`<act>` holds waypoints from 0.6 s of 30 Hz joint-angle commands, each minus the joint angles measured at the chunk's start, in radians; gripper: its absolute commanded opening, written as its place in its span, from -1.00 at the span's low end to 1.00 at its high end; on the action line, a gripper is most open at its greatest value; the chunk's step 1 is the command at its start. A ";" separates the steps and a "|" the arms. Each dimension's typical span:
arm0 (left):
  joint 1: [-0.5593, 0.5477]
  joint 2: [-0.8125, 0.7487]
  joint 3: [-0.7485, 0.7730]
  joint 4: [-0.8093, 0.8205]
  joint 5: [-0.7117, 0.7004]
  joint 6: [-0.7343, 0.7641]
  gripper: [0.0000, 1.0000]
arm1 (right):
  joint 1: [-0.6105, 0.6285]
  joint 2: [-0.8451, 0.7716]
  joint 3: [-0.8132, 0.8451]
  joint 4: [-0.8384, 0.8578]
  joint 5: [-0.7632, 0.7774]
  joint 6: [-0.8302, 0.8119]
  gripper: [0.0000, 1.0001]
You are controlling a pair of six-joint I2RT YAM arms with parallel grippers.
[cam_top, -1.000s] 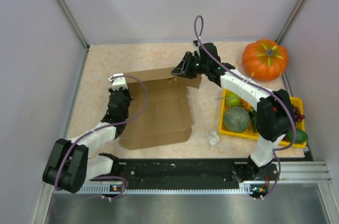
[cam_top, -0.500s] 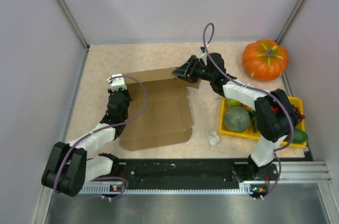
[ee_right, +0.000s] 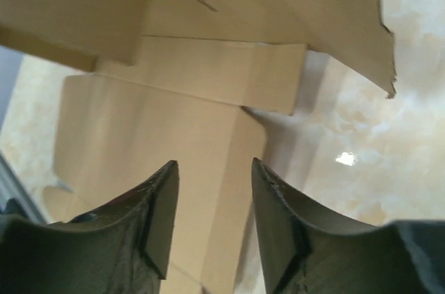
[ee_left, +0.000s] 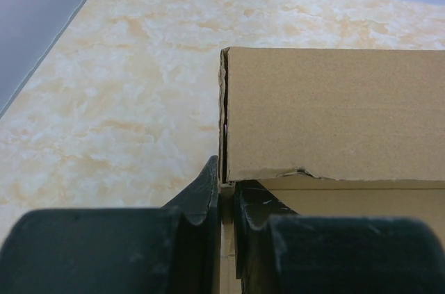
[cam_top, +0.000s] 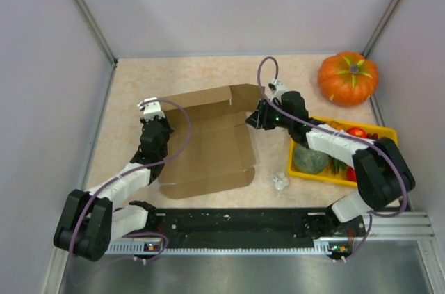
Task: Fold the paper box
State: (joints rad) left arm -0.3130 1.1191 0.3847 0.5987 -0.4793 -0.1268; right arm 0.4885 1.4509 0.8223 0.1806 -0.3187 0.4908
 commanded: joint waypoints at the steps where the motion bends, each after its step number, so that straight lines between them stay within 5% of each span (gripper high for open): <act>1: 0.000 -0.031 0.008 0.036 -0.001 -0.025 -1.00 | 0.012 0.158 0.001 0.181 0.082 -0.054 0.00; 18: 0.002 -0.008 0.028 0.000 -0.007 -0.082 -1.00 | 0.042 0.422 0.037 0.513 0.207 0.060 0.08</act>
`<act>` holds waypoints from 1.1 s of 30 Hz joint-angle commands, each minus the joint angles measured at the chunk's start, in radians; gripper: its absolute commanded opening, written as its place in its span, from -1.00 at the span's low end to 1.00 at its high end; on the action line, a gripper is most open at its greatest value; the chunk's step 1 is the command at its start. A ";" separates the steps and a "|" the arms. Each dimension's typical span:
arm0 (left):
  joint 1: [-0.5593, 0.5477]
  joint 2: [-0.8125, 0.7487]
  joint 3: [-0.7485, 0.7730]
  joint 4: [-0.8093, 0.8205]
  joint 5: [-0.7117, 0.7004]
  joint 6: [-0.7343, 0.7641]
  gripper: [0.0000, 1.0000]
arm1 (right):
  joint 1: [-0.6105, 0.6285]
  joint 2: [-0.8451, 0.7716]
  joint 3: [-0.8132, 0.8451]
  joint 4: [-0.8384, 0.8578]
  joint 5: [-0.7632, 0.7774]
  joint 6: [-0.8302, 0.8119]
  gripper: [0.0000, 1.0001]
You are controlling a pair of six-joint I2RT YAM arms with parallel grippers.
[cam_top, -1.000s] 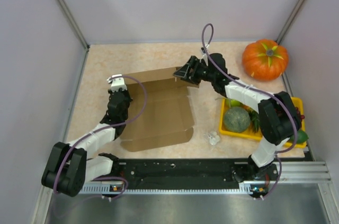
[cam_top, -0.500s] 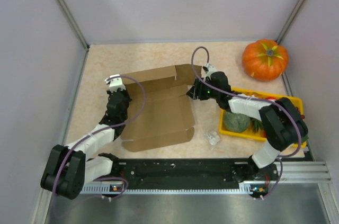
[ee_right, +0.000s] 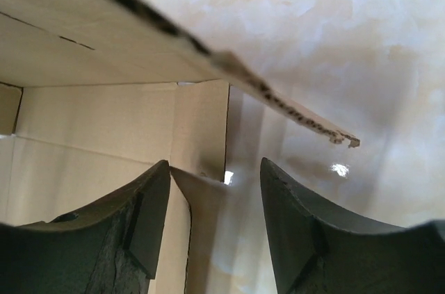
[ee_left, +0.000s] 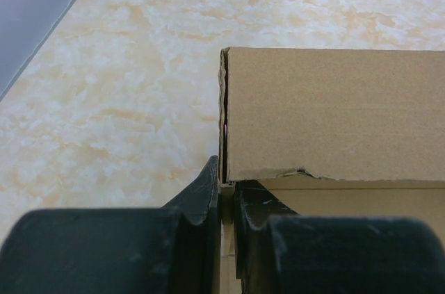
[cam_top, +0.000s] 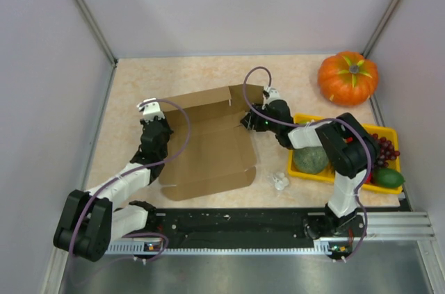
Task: Fold the paper box
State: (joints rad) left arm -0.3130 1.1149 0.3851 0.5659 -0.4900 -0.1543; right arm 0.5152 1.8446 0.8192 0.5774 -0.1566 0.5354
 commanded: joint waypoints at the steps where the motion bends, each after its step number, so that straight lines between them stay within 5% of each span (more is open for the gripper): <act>1: 0.002 -0.003 0.026 0.032 0.008 -0.059 -1.00 | 0.020 0.031 0.040 0.125 0.052 0.002 0.07; 9: 0.002 0.000 0.024 0.032 0.013 -0.053 -1.00 | 0.080 0.018 0.067 0.105 0.101 -0.089 -0.43; 23: 0.002 -0.013 0.032 -0.018 0.028 -0.059 -1.00 | 0.177 -0.045 0.084 0.041 0.311 -0.229 0.06; 33: 0.002 -0.024 0.032 -0.027 0.030 -0.053 -1.00 | 0.174 -0.004 0.144 0.081 0.230 -0.281 -0.04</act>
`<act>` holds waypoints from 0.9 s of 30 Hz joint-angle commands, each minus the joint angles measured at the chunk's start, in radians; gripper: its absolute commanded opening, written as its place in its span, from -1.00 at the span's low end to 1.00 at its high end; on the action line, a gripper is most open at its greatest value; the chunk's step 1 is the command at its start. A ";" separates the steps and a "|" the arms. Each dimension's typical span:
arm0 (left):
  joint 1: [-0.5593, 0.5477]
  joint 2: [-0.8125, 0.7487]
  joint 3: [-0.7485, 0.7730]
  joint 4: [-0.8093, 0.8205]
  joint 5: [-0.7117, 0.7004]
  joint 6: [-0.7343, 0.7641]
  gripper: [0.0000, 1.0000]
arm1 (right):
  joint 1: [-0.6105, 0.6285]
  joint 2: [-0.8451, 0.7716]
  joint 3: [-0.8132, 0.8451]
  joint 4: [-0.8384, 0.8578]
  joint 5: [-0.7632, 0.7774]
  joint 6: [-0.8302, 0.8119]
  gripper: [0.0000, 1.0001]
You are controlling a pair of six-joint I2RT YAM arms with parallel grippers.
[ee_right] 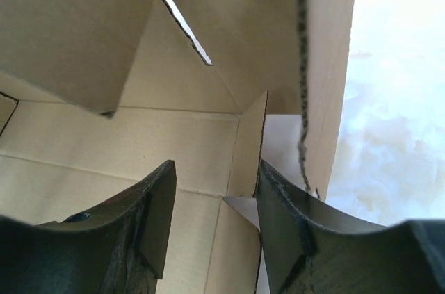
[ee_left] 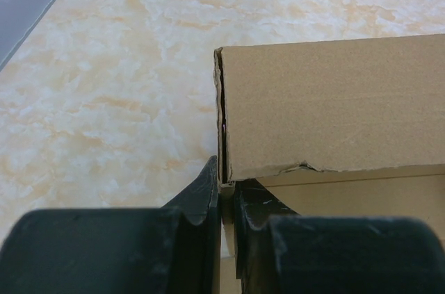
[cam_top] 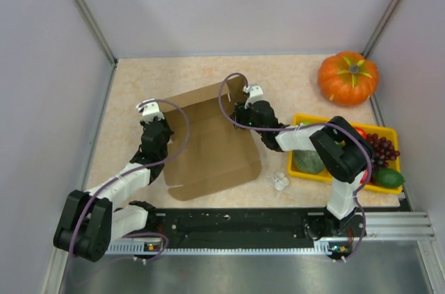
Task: Fold the paper box
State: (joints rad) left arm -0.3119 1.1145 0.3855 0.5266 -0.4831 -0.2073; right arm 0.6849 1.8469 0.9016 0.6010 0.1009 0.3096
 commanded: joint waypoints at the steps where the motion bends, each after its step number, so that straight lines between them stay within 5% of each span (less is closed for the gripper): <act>1: 0.000 -0.025 0.032 0.009 0.023 0.002 -1.00 | 0.004 0.001 0.069 0.056 -0.030 -0.078 -0.13; 9: 0.000 -0.016 0.041 0.004 0.055 -0.015 -1.00 | 0.007 0.064 0.089 0.094 -0.196 -0.060 -0.52; 15: -0.001 -0.015 0.049 -0.007 0.066 -0.029 -1.00 | 0.008 0.126 0.082 0.118 -0.302 0.020 -0.50; 27: -0.001 -0.021 0.047 -0.028 0.046 -0.053 -1.00 | 0.005 0.201 0.088 -0.055 -0.217 0.057 -0.44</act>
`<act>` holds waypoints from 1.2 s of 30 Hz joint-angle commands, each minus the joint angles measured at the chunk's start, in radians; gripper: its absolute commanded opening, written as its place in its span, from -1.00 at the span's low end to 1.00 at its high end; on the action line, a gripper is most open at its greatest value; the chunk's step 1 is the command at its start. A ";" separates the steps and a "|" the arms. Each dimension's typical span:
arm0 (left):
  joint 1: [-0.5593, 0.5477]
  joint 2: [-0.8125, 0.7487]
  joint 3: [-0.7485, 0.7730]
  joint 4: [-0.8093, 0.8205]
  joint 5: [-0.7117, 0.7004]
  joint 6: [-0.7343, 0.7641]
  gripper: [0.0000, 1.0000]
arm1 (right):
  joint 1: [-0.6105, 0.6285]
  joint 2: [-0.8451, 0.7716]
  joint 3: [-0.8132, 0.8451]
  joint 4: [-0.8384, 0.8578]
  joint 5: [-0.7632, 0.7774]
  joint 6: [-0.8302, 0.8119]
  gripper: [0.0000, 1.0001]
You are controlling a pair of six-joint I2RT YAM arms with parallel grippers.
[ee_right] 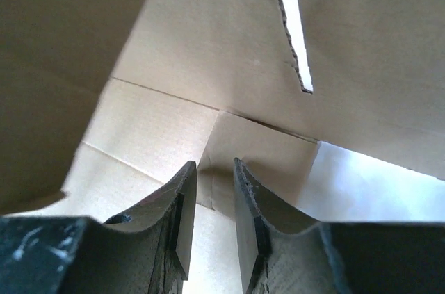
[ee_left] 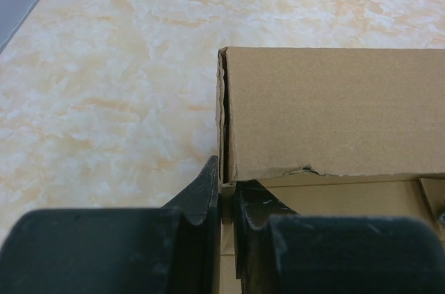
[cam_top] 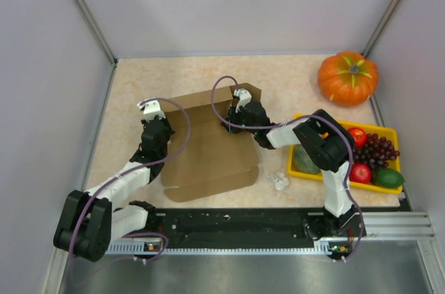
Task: Fold the paper box
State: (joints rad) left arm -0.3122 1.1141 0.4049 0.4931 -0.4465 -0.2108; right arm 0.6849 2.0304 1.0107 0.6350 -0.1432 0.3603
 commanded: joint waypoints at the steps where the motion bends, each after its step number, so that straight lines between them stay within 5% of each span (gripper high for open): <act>1: -0.001 -0.020 0.026 0.005 0.005 -0.053 -1.00 | 0.005 -0.001 -0.027 -0.093 0.024 -0.004 -0.41; 8: -0.001 -0.004 0.029 0.019 -0.034 -0.053 -1.00 | 0.005 -0.266 -0.055 -0.288 0.045 -0.012 -0.23; 15: 0.001 -0.002 0.025 0.033 -0.032 -0.050 -1.00 | 0.004 -0.414 -0.279 -0.252 0.059 0.065 -0.11; 21: 0.001 0.001 0.026 0.036 -0.026 -0.048 -1.00 | 0.004 -0.417 -0.372 -0.193 0.095 0.103 -0.57; 25: 0.001 0.001 0.028 0.032 -0.023 -0.047 -1.00 | 0.005 -0.423 -0.417 -0.288 0.356 0.204 -0.79; 28: -0.001 0.007 0.032 0.032 -0.017 -0.044 -1.00 | 0.004 -0.412 -0.443 -0.285 0.421 0.235 -0.78; 34: -0.001 0.010 0.035 0.030 -0.011 -0.038 -1.00 | 0.004 -0.459 -0.458 -0.206 0.272 0.189 -0.67; 36: -0.001 0.010 0.037 0.027 -0.012 -0.033 -1.00 | -0.007 -0.528 -0.433 -0.268 0.260 0.151 -0.44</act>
State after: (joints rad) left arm -0.3130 1.1172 0.4061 0.4927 -0.4679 -0.2337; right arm 0.6853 1.6073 0.5797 0.4232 0.1329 0.5686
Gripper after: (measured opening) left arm 0.102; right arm 0.181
